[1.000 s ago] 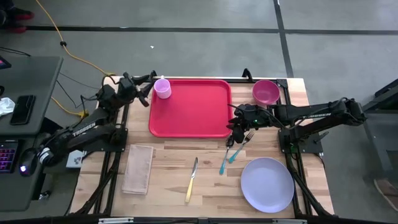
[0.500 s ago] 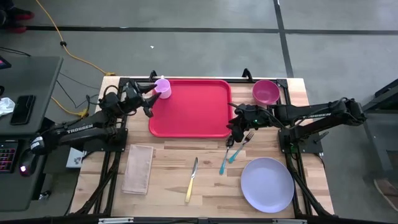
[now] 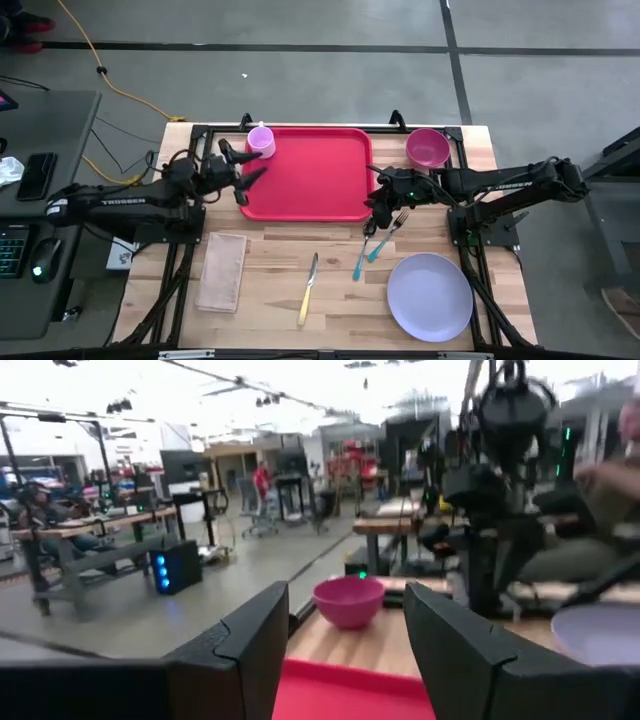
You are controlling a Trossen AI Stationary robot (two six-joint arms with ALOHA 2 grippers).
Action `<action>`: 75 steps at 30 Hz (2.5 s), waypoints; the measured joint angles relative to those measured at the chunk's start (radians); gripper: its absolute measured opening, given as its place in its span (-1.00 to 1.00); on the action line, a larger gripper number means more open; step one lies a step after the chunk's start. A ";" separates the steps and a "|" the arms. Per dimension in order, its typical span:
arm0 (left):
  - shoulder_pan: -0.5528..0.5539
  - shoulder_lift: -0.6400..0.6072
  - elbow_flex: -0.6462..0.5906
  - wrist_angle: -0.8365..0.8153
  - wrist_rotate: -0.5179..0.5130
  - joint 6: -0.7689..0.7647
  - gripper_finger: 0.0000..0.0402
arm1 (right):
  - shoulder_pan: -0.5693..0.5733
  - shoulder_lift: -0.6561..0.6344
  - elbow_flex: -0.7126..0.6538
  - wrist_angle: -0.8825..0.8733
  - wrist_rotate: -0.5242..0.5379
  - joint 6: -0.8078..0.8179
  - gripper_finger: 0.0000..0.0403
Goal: Set up tray
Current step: Put the white plate on the red serving tray
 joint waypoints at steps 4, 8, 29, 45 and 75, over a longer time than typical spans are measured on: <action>-0.083 0.021 0.095 -0.185 -0.106 0.050 0.14 | 0.000 0.000 0.001 0.000 -0.009 -0.001 -0.39; -0.145 0.041 0.153 -0.339 -0.164 0.036 0.14 | 0.000 0.000 0.001 0.000 -0.048 -0.003 -0.39; -0.424 0.109 0.162 -0.606 -0.322 -0.390 0.14 | 0.004 0.000 0.001 -0.083 -0.286 -0.194 -0.39; -0.449 0.269 0.162 -0.605 -0.369 -0.703 0.14 | 0.233 0.000 0.001 -0.476 -0.330 -0.247 -0.39; -0.447 0.267 0.162 -0.604 -0.242 -0.800 0.14 | 0.464 0.002 -0.177 -0.574 -0.247 0.000 -0.39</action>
